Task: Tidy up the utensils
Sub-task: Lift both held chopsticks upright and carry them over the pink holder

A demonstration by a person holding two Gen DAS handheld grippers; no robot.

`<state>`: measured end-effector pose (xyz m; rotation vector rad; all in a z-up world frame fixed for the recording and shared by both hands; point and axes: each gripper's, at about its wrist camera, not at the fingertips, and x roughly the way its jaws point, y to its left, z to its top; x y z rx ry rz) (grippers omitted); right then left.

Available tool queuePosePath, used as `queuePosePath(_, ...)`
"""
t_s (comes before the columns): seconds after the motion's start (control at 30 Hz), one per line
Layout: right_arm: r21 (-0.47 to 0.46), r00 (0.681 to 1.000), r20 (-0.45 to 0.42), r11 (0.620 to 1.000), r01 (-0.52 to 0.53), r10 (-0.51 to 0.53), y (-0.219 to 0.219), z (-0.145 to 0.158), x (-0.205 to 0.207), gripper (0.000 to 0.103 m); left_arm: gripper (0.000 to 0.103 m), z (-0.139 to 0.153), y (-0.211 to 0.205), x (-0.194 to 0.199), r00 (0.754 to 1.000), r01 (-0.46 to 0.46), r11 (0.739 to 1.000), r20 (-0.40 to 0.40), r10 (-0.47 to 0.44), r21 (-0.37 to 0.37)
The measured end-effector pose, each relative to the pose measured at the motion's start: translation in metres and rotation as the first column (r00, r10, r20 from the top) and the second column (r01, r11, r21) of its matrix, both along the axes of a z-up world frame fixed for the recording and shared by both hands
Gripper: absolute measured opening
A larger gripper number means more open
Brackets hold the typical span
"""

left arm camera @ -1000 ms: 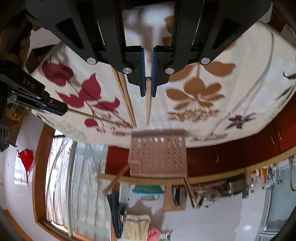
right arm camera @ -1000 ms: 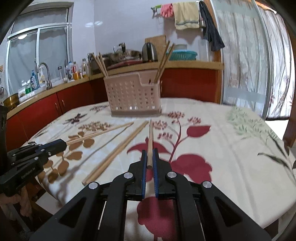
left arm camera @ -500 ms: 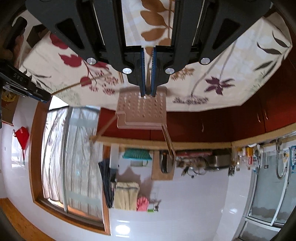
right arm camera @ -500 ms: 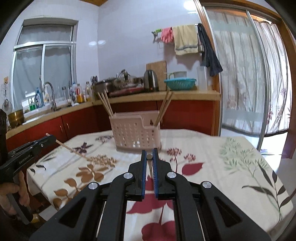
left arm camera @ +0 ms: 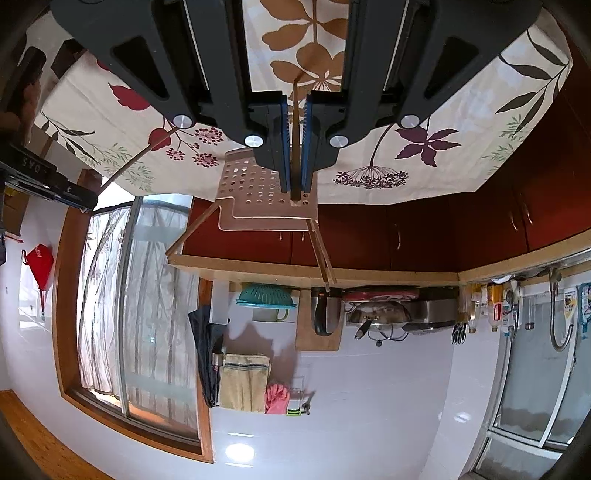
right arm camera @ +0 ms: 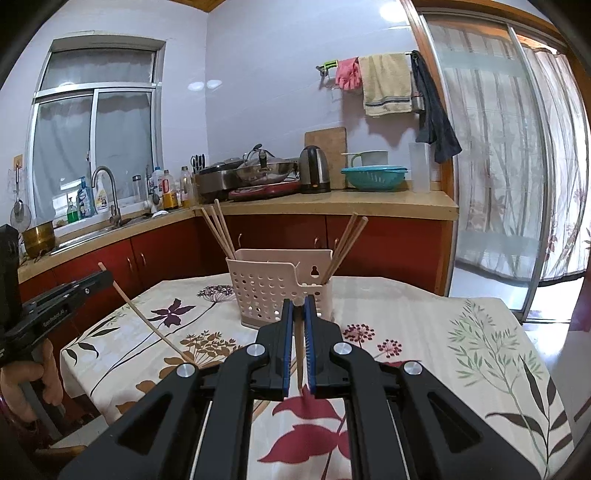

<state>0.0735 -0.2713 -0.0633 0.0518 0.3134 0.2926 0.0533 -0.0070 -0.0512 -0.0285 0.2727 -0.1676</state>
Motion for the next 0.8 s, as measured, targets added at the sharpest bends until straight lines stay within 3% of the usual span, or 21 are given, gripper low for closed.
queuePosePath(0.4,-0.022,1.000,-0.008,1.000,-0.018,0.018,0.011,0.015,0.036,0.007,0.006,0.012,0.012,0.019,0.999,-0.022,1.000,0.028,0.022,0.011)
queuePosePath(0.6,-0.028,1.000,0.008,0.999,-0.025,0.025,0.017,0.018,0.046,0.007,0.006,0.012,0.018,0.031,1.000,-0.017,1.000,0.005,0.017,-0.017)
queuePosePath(0.8,-0.009,0.997,0.068,0.999,-0.034,0.034,0.016,0.045,0.050,0.007,0.006,0.036,0.019,0.031,0.999,0.016,1.000,0.049,-0.014,-0.024)
